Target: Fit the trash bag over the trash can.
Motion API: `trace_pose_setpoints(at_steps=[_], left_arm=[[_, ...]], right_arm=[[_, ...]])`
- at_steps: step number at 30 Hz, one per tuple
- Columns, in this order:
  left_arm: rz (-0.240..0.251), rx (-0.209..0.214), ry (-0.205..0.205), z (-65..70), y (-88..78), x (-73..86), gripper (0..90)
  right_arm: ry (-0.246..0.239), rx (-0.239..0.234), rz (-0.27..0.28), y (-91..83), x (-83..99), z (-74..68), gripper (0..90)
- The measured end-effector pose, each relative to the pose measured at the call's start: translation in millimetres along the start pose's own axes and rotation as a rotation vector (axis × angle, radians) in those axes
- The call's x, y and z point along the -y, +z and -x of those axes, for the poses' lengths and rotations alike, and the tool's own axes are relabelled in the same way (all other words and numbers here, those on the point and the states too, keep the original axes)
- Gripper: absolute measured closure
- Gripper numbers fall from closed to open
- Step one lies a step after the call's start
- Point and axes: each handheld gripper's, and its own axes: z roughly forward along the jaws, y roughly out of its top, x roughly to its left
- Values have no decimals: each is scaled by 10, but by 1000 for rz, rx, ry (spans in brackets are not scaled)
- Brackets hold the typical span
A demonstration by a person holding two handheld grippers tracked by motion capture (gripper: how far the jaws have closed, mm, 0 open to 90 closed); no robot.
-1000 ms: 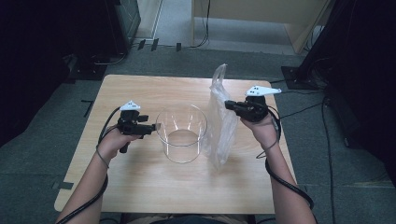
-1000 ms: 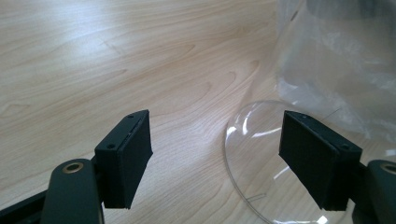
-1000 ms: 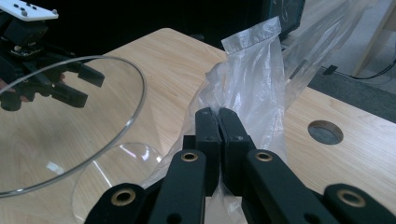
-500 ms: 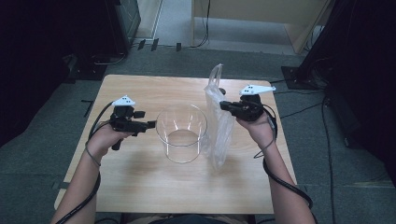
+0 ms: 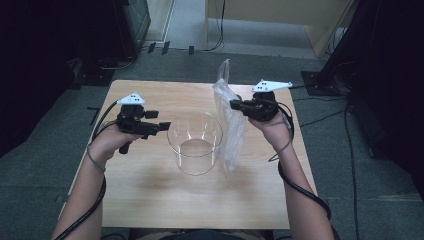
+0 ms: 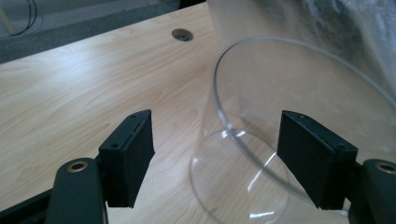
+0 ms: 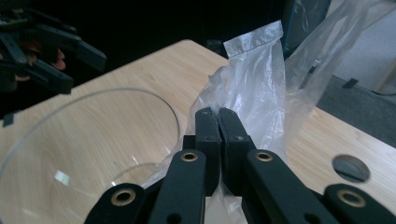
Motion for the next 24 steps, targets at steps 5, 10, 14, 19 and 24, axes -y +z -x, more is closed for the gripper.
trace_pose_setpoints(at_steps=[5,10,14,19,24], left_arm=[[1,48,14,164,104,-62,244],[6,86,26,290,145,-86,192],[12,97,35,352,199,-75,192],[42,120,34,410,250,-60,202],[75,132,46,483,255,-99,202]], right_arm=[[-24,-33,-18,102,-10,-131,888],[-59,-36,-12,165,-13,-239,887],[-71,-45,-5,203,-18,-311,887],[-90,-53,11,218,-32,-425,888],[-134,-57,29,248,-46,-514,887]])
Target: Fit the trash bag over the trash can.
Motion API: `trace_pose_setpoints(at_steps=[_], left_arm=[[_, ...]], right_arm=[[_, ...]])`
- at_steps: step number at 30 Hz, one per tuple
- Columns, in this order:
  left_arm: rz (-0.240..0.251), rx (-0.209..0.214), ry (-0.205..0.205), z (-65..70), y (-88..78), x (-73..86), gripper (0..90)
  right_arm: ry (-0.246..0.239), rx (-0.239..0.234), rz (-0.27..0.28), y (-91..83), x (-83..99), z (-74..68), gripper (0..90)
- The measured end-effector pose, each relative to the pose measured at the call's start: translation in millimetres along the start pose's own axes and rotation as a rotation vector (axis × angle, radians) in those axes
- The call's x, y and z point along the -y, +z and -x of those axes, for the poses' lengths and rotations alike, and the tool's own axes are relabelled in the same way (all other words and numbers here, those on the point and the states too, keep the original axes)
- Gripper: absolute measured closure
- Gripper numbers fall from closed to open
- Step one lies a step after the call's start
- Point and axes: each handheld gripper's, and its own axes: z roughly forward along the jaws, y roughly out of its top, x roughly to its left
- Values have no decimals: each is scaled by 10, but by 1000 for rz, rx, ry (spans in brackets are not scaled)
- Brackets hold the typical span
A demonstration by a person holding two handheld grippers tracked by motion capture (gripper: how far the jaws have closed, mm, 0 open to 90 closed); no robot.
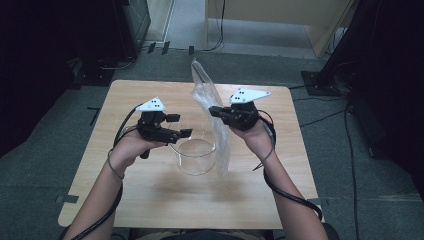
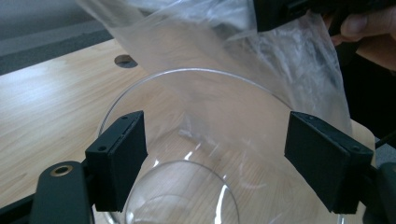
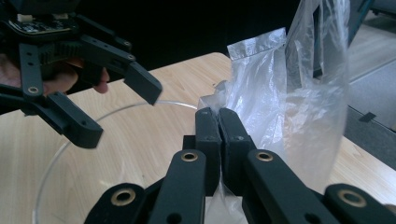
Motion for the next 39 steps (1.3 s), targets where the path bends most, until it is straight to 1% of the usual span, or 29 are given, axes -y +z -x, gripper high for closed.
trace_pose_setpoints(at_steps=[2,9,14,15,17,18,20,22,24,25,28,30,33,34,35,36,39], left_arm=[[5,3,8,28,3,-14,202],[21,12,1,112,61,-36,201],[19,22,12,189,158,-31,197],[24,24,9,198,177,-30,197],[36,30,-1,208,202,-24,199],[43,44,-20,214,220,-19,199],[43,58,-36,226,247,-10,199],[48,62,-27,249,265,-7,199],[59,64,-27,265,276,-11,198],[64,63,-26,268,280,-11,198],[74,42,-25,261,290,-3,198],[83,42,-29,255,292,2,204],[93,21,-13,263,281,-4,235],[103,6,-1,271,270,-12,254],[106,-1,8,272,253,-20,322],[111,0,9,273,245,-26,386],[110,-1,20,260,212,-35,539]], right_arm=[[-7,-8,9,22,-15,-44,887],[-27,-22,18,95,-28,-155,887],[-17,-27,22,132,-31,-199,887],[-12,-30,30,141,-29,-207,886],[8,-52,44,156,-25,-216,877],[7,-55,49,164,-24,-221,871],[-3,-64,61,180,-21,-245,873],[1,-72,61,190,-25,-271,884],[-3,-78,64,199,-31,-294,889],[4,-86,65,205,-36,-310,890],[13,-102,76,211,-53,-346,893],[18,-113,84,206,-74,-383,894],[29,-138,111,196,-113,-447,894],[34,-142,115,194,-121,-459,893],[40,-146,122,188,-132,-478,894],[45,-149,126,183,-139,-492,893],[51,-154,138,163,-152,-504,893]])
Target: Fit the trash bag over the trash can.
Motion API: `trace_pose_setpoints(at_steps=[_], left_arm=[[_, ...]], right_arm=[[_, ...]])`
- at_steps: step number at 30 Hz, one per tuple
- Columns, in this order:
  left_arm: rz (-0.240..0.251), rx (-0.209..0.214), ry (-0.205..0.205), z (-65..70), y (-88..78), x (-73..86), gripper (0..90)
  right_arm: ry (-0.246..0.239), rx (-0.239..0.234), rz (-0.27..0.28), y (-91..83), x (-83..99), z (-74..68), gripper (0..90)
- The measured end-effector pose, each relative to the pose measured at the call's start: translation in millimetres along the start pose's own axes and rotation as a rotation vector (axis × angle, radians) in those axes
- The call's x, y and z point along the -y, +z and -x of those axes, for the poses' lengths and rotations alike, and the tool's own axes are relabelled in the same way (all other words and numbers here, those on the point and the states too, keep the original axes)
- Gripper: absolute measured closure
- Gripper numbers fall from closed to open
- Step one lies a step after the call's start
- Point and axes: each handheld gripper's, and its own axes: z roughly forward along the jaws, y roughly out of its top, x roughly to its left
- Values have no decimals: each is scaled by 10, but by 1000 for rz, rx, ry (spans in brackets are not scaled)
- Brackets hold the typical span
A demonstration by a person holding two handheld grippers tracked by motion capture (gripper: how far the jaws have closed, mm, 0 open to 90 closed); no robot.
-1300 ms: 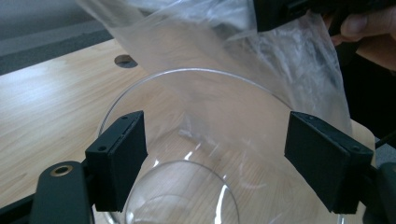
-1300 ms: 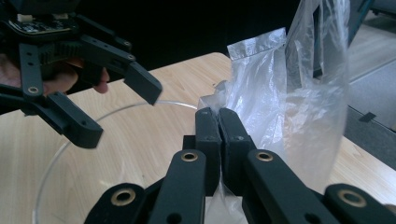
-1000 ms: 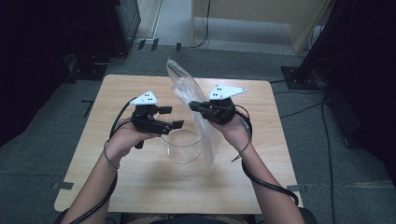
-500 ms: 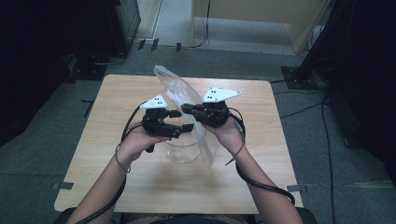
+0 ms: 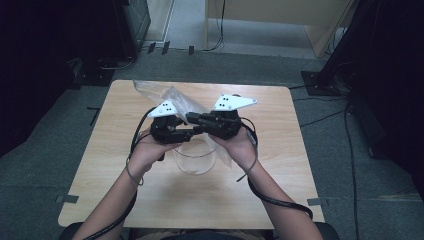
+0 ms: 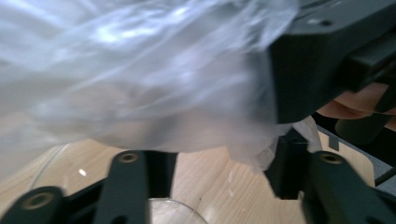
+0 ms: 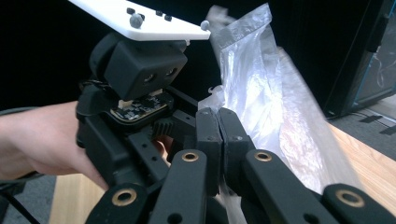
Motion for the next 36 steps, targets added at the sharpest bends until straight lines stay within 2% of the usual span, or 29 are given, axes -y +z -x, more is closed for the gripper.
trace_pose_setpoints(at_steps=[3,6,8,11,17,20,22,25,32,34,36], left_arm=[[3,-19,17,-8,-22,6,653],[0,-24,12,-5,-39,-12,811],[-26,-33,29,0,-51,-17,845],[-48,-27,55,-22,-105,-16,848],[-65,-26,71,-35,-171,-46,888],[-70,-24,66,-47,-183,-44,888],[-74,-16,64,-52,-185,-40,888],[-78,-18,69,-50,-178,-31,887],[-66,-25,46,-132,-260,-35,885],[-56,-9,47,-151,-305,-50,883],[-44,10,57,-156,-354,-69,883]], right_arm=[[19,-10,8,-8,-5,9,893],[30,-16,7,4,13,23,892],[29,-25,-2,11,20,39,868],[28,-42,-6,-5,17,80,767],[33,-57,13,-64,15,186,570],[21,-62,30,-79,7,212,445],[20,-50,53,-101,-3,224,396],[35,-38,82,-138,-23,254,358],[17,-16,67,-199,2,355,329],[24,-33,57,-211,23,408,308],[14,-69,10,-196,58,454,282]])
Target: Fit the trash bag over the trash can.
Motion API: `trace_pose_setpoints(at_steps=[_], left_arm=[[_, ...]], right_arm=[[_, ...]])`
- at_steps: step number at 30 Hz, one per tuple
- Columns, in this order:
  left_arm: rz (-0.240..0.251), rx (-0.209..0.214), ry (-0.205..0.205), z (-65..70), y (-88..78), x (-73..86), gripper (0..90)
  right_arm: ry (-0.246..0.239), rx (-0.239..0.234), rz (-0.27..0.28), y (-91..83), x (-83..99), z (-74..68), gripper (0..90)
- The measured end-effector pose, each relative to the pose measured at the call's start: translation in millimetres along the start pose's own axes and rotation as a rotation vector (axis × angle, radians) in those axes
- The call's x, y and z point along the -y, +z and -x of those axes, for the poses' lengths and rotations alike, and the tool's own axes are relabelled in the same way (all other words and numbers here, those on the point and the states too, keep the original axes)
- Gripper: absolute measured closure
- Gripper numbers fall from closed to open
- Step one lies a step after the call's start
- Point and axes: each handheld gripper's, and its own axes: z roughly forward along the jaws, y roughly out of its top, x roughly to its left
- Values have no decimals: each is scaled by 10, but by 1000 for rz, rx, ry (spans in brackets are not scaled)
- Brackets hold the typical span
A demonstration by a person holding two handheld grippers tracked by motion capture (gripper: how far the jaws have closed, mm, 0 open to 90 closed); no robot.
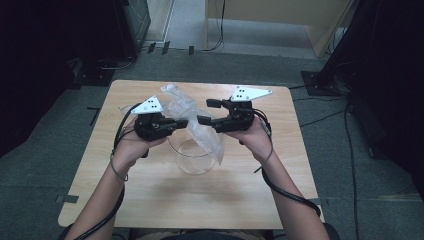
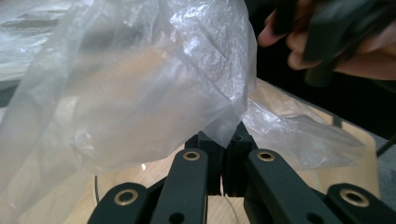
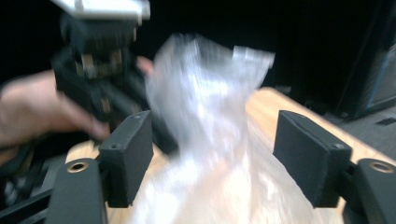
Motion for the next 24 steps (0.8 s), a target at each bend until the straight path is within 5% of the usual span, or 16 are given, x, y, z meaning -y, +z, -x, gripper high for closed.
trace_pose_setpoints(at_steps=[6,10,15,19,24], left_arm=[[7,98,46,91,-56,-70,883],[22,150,74,169,-53,-108,881],[30,193,88,241,-51,-146,882],[41,195,90,255,-62,-167,871],[57,180,86,258,-86,-185,869]], right_arm=[[-51,-79,-93,91,113,50,264],[-140,-125,-149,166,155,-29,255],[-159,-143,-148,218,165,-62,251],[-170,-181,-170,262,188,-101,360],[-197,-168,-228,317,232,-184,601]])
